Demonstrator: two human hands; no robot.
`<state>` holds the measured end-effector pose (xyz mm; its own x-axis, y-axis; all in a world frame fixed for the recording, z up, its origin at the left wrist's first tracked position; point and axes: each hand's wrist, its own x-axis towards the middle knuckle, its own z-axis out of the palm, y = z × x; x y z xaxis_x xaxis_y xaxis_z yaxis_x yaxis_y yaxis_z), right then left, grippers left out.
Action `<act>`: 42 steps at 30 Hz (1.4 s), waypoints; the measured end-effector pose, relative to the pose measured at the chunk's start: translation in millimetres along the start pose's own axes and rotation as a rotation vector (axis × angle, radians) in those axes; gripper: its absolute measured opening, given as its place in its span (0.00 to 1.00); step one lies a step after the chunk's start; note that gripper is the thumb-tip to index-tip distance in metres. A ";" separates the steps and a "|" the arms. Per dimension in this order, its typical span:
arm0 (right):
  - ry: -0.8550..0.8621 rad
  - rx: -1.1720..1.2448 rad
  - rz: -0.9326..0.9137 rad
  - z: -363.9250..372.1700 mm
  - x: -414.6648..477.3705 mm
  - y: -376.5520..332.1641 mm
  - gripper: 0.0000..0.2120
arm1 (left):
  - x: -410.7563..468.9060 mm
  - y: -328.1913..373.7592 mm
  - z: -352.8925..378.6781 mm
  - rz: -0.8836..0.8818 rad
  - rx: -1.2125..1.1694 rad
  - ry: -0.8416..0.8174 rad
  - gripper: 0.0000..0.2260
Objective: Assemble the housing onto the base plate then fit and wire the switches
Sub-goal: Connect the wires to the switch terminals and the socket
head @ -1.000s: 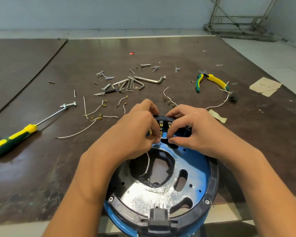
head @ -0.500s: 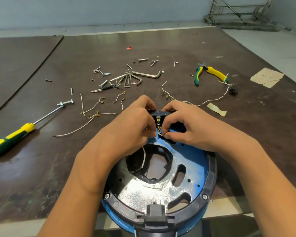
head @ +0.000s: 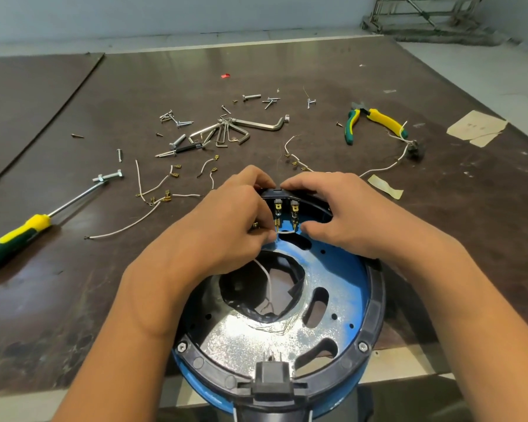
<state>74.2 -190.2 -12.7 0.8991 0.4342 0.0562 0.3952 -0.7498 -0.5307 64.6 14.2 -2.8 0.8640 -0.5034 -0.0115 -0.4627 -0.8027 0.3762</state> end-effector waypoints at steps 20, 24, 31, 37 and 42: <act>0.040 0.030 -0.040 -1.7 -5.3 -6.2 0.15 | 0.2 1.0 -1.8 -0.031 -0.006 -0.039 0.05; 0.024 0.001 -0.062 -2.5 -4.0 -7.9 0.10 | -0.4 2.0 -1.9 -0.025 -0.020 -0.037 0.04; -0.024 -0.047 -0.074 -1.1 -2.6 -6.5 0.08 | -0.3 2.2 -1.7 0.000 -0.009 -0.024 0.06; -0.019 -0.038 -0.081 -0.8 -1.6 -6.2 0.08 | 3.4 2.9 2.3 0.002 0.033 0.018 0.09; -0.006 0.032 -0.061 -2.1 -2.0 -5.7 0.11 | 4.7 1.5 3.5 0.012 0.051 0.013 0.10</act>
<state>70.5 -187.8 -8.0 0.8724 0.4815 0.0837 0.4427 -0.7059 -0.5529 67.3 9.5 -5.6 0.8606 -0.5093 0.0046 -0.4824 -0.8122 0.3281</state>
